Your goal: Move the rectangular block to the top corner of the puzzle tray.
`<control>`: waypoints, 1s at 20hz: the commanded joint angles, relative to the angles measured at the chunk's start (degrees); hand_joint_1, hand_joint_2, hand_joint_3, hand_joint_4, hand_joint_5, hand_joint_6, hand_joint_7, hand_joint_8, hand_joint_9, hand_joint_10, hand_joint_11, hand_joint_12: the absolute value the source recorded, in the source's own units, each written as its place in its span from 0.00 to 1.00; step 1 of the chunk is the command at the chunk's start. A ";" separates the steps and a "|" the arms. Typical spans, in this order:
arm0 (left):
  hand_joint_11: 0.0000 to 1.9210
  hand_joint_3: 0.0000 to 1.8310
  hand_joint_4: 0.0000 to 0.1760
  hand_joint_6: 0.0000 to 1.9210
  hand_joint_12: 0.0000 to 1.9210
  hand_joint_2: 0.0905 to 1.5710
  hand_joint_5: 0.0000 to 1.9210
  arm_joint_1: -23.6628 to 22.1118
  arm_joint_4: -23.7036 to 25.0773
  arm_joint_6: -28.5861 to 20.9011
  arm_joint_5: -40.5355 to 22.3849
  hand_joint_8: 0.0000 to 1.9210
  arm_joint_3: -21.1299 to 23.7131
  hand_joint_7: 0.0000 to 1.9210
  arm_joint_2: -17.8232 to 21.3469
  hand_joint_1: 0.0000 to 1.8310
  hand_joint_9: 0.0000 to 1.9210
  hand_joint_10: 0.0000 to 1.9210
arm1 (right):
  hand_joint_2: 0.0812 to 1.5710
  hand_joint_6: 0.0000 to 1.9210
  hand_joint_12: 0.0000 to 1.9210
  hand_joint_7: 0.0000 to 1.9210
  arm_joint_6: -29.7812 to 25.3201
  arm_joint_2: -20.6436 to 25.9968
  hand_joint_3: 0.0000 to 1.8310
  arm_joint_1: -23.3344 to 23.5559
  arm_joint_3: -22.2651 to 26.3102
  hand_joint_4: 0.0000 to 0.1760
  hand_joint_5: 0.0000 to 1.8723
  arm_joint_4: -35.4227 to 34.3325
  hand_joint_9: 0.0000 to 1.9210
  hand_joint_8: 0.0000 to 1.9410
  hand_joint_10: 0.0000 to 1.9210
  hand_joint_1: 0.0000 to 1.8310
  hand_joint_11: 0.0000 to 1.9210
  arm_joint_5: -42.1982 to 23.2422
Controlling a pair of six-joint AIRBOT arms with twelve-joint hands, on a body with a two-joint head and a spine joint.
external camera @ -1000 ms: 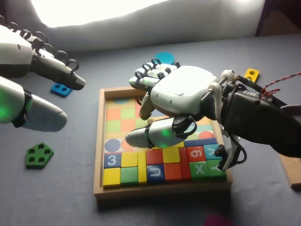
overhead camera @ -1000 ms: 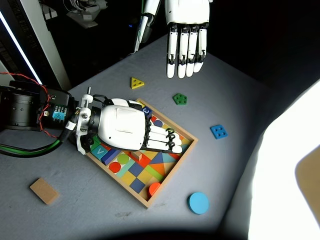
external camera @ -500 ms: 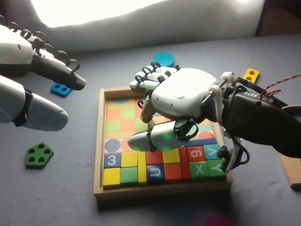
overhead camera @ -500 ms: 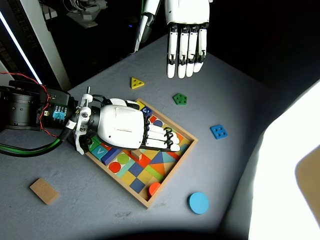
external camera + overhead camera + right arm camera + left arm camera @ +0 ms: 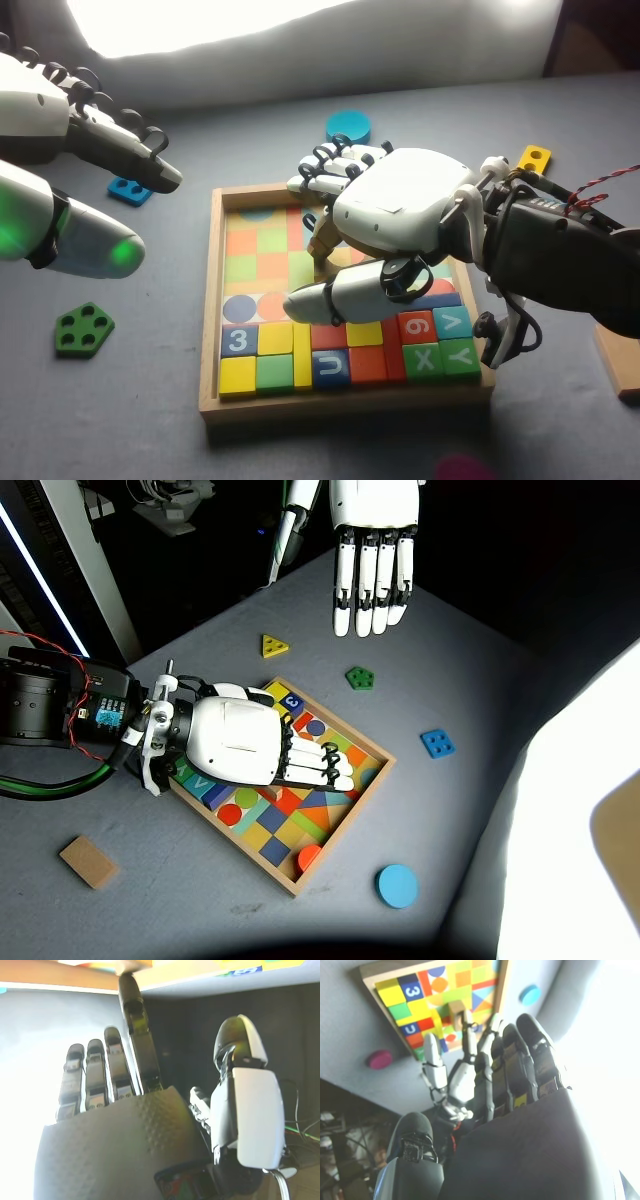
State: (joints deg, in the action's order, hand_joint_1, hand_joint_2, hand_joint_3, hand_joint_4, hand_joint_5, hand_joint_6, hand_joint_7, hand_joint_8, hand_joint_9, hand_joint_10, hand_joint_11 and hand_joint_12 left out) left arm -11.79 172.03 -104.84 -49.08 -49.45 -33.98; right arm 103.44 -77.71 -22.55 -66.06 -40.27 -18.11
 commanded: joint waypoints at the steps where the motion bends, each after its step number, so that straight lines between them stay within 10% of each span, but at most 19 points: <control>1: 0.00 0.00 0.25 0.00 0.45 0.77 0.15 -0.50 0.55 0.03 4.86 0.00 -0.02 0.16 0.36 0.01 0.16 0.00 | 0.69 0.02 0.00 0.06 0.28 0.20 0.00 0.11 0.24 0.00 0.43 1.09 0.00 0.00 0.00 0.00 0.00 -3.89; 20: 0.00 0.00 0.13 0.00 0.41 0.78 0.13 -0.61 0.55 -0.04 4.86 0.00 0.35 0.14 0.35 0.00 0.14 0.00 | 0.70 0.01 0.00 0.05 0.98 1.66 0.00 0.83 1.22 0.00 0.41 1.12 0.00 0.00 0.00 0.00 0.00 -3.11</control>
State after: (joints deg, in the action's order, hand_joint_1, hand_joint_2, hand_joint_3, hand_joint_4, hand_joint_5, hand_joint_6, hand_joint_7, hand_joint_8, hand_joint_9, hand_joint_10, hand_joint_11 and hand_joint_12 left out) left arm -11.79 172.03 -104.86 -49.10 -49.21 -33.98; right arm 104.29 -76.31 -22.39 -65.01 -40.14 -17.19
